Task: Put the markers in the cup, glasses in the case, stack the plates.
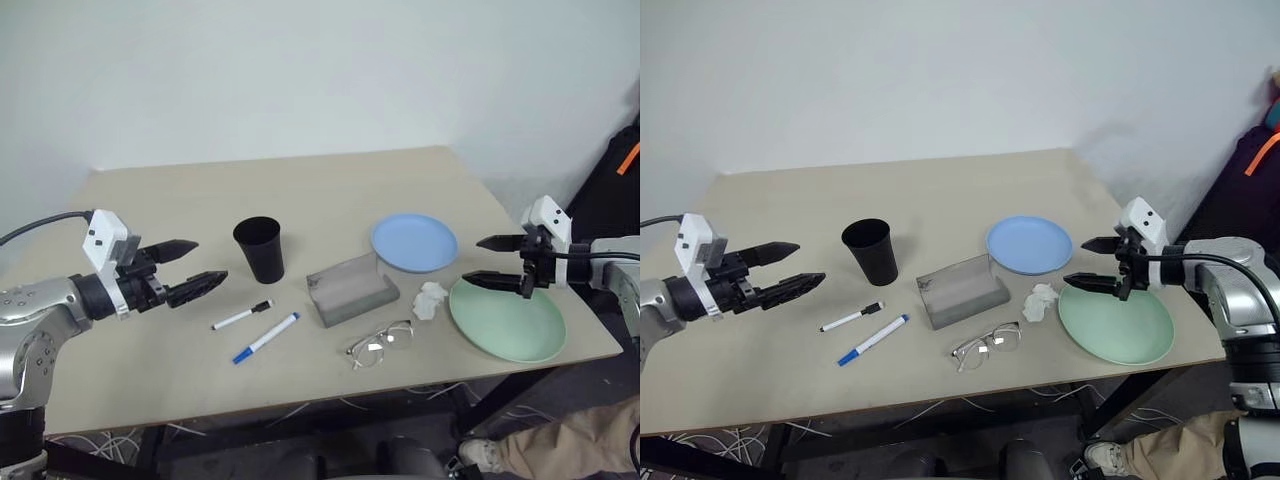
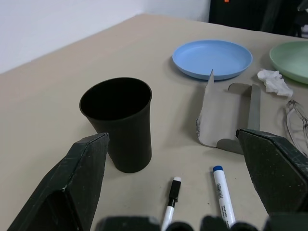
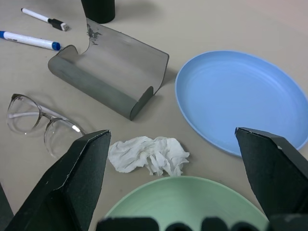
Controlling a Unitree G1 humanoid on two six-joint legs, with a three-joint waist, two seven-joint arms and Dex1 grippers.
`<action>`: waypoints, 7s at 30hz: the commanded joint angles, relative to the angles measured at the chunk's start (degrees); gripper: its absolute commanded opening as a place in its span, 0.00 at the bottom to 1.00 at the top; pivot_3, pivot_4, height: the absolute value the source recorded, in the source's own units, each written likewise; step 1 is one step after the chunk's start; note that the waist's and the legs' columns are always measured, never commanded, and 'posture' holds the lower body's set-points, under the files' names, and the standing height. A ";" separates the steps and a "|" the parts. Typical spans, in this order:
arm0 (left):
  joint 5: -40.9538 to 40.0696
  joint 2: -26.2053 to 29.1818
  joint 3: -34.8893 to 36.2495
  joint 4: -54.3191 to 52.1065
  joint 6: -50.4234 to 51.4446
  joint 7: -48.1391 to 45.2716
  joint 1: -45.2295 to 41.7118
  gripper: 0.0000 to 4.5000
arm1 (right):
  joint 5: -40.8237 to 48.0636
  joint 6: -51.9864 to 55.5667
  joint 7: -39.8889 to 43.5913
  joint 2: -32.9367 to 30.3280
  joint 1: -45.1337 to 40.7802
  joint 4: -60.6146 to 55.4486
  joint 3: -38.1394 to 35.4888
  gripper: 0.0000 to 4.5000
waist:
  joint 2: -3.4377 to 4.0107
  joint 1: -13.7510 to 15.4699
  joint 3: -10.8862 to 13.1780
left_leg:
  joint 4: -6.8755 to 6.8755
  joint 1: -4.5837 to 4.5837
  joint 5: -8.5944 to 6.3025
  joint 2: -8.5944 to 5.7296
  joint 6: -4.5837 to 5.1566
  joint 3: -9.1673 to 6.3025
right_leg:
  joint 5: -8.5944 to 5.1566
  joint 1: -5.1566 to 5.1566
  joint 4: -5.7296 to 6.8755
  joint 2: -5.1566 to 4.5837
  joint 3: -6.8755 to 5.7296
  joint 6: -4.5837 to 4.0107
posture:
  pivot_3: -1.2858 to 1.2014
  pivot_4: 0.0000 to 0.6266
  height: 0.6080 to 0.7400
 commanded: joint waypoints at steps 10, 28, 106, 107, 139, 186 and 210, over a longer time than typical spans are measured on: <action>-0.10 -0.48 0.57 -0.49 -1.53 0.43 -0.85 1.00 | 0.21 0.11 0.20 -2.71 1.79 -2.35 -2.15 1.00 | -0.01 0.01 0.00 | 0.01 0.02 -0.04 0.00 -0.06 0.00 | 0.00 -0.01 0.01 0.00 -0.02 0.00 | 0.52 0.00 0.94; 2.03 -1.34 -4.71 2.00 -3.96 -1.46 -3.46 1.00 | 1.12 1.57 -1.29 -3.55 3.53 -3.78 -3.68 1.00 | -0.02 0.01 0.00 | 0.03 0.03 -0.01 0.00 -0.02 0.03 | 0.00 -0.01 0.02 0.00 0.00 0.00 | 0.52 0.00 0.94; 3.81 -5.74 -12.11 -1.77 -6.10 -1.53 -3.03 1.00 | 13.09 25.31 -27.82 9.28 -9.23 17.34 -23.73 0.00 | 0.02 -0.38 0.05 | -0.04 0.73 -0.08 -0.05 -0.13 -0.17 | -0.01 0.59 -0.06 0.07 0.02 0.02 | 0.52 0.00 0.94; 3.81 -5.79 -12.16 -1.77 -6.06 -1.51 -3.11 1.00 | 12.12 24.84 -30.14 10.81 -11.07 17.39 -22.82 0.00 | 0.02 -0.38 0.05 | -0.06 0.72 -0.09 -0.05 -0.14 -0.17 | -0.01 0.58 -0.06 0.07 0.02 0.02 | 0.52 0.00 0.94; 3.14 -5.48 -8.98 -6.28 -4.47 1.08 0.54 1.00 | -3.80 -8.14 -59.12 31.36 -35.13 62.74 -17.68 0.00 | 0.12 -1.78 0.02 | -0.16 0.14 0.06 -0.13 0.11 -0.28 | 0.00 0.27 -0.07 0.10 0.16 0.03 | 0.52 0.00 0.94; 3.70 -6.67 -10.48 -5.69 -4.61 1.30 -0.42 1.00 | -8.19 17.49 -13.82 16.85 -8.58 2.53 13.25 0.99 | 0.12 -2.72 0.00 | -0.06 0.08 0.04 -0.10 0.07 -0.27 | -0.01 0.17 0.05 0.06 0.06 0.04 | 0.52 0.00 0.94; 3.42 -6.47 -9.99 -6.30 -3.97 1.52 -0.38 1.00 | -14.22 6.02 -14.98 18.77 -8.52 14.85 17.12 0.99 | 0.10 -2.73 0.01 | -0.05 0.10 0.04 -0.11 0.07 -0.28 | -0.02 0.19 0.05 0.06 0.06 0.04 | 0.52 0.00 0.94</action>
